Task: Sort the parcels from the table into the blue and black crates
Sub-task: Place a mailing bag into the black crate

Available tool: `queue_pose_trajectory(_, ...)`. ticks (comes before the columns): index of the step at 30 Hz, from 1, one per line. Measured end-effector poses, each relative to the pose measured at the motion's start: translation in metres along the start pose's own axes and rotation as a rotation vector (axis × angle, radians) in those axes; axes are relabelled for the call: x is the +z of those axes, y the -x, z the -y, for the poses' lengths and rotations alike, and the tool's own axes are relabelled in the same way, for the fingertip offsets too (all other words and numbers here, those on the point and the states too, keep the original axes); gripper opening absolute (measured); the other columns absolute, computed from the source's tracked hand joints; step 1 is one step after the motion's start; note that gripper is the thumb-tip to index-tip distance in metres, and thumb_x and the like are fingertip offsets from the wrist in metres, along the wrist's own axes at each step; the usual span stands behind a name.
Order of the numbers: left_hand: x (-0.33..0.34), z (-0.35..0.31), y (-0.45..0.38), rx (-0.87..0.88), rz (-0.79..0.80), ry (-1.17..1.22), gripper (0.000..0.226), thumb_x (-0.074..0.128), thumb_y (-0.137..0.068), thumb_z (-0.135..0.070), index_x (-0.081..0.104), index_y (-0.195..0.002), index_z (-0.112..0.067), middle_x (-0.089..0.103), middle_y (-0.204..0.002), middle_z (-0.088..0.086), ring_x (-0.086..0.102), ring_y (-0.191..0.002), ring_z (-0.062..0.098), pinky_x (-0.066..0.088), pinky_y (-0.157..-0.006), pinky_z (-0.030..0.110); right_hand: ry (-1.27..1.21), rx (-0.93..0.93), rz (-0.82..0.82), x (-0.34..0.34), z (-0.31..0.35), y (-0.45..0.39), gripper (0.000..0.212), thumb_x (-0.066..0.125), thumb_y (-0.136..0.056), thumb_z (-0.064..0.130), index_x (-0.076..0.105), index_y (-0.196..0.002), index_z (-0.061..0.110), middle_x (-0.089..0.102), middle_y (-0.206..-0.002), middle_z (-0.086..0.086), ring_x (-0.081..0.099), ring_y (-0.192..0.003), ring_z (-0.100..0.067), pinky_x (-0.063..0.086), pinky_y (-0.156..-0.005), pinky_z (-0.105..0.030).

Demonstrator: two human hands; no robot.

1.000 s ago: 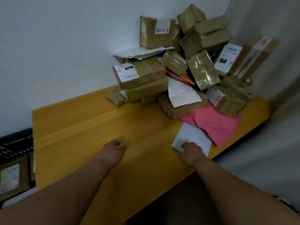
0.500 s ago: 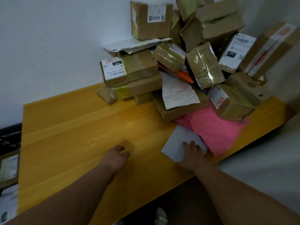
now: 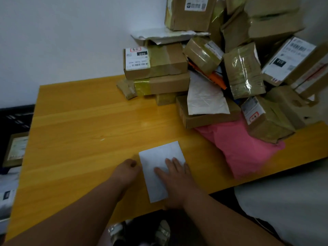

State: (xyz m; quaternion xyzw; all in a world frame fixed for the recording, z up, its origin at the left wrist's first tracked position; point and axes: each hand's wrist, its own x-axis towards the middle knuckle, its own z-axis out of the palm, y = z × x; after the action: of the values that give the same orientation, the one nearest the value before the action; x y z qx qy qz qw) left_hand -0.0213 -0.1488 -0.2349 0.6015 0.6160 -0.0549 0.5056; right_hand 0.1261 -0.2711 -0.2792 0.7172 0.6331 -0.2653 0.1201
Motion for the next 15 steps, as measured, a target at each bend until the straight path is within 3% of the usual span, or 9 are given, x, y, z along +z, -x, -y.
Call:
queue_pose_trajectory(3, -0.001, 0.007, 0.001, -0.011, -0.020, 0.017, 0.046, 0.051, -0.098, -0.032, 0.048, -0.139, -0.011, 0.052, -0.136, 0.013, 0.053, -0.114, 0.031, 0.047, -0.096, 0.041, 0.105, -0.070, -0.035, -0.002, 0.003, -0.002, 0.115, 0.076, -0.063, 0.060, 0.003, -0.149, 0.037, -0.002, -0.160, -0.009, -0.010, -0.147, -0.035, -0.008, -0.113, -0.062)
queue_pose_trajectory(6, -0.006, 0.013, 0.004, -0.010, 0.012, 0.025, 0.047, 0.052, -0.099, -0.033, 0.046, -0.140, -0.012, 0.046, -0.143, 0.012, 0.048, -0.124, 0.032, 0.044, -0.098, 0.039, 0.090, -0.158, -0.036, -0.007, 0.009, -0.001, 0.096, 0.076, -0.068, 0.053, 0.022, -0.144, 0.030, 0.009, -0.158, -0.011, -0.004, -0.148, -0.033, -0.002, -0.115, -0.059)
queue_pose_trajectory(15, -0.017, 0.039, 0.018, 0.022, 0.042, 0.001, 0.048, 0.052, -0.098, -0.033, 0.046, -0.140, -0.011, 0.047, -0.143, 0.012, 0.048, -0.123, 0.032, 0.040, -0.092, 0.037, 0.089, -0.144, 0.032, 0.005, 0.037, 0.027, 0.045, 0.062, -0.087, 0.013, 0.048, -0.130, 0.016, 0.012, -0.155, -0.018, -0.006, -0.147, -0.042, 0.015, -0.116, -0.060)
